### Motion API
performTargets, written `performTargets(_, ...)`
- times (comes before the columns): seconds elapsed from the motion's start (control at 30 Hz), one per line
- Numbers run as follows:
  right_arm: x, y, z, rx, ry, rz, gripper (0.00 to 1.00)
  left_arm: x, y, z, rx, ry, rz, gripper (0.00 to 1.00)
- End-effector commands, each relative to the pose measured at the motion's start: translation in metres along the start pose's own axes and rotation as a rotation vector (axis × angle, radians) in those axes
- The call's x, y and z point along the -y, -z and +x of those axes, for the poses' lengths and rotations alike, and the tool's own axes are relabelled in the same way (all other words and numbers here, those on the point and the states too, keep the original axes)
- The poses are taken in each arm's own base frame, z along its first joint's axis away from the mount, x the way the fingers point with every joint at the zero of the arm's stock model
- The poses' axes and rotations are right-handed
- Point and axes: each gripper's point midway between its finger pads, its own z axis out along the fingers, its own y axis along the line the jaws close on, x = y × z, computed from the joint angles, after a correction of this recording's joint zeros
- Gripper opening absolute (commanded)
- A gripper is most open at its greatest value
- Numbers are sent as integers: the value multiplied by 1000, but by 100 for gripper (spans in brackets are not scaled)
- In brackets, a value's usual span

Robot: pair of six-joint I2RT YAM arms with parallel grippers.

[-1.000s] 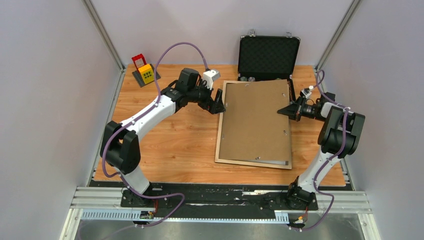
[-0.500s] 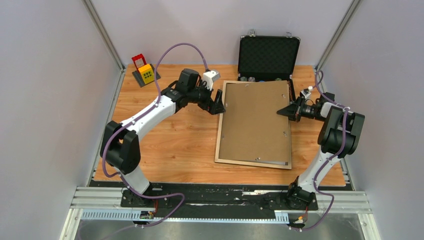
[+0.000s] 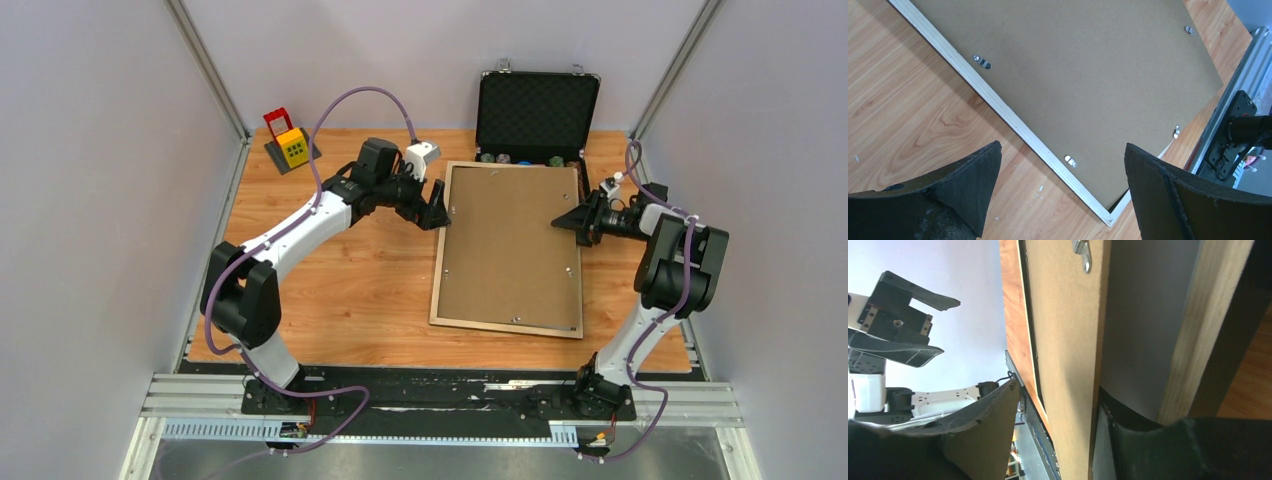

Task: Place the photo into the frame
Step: Place the photo frame item in the photo frame.

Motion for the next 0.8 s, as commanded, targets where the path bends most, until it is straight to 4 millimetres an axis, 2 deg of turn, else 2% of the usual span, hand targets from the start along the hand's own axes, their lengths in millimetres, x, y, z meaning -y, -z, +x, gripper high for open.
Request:
performTargets(0.0,-20,6,-5,29,94,48,52,2,3,-12,43,-32,20,100)
performTargets(0.4,-10,-2,-1,18,161,238,66,4,3,-13,43,-29,29,100)
performTargets(0.77,-10,-7,-6,19,249,369,69,4,3,-11,35,-33,27,100)
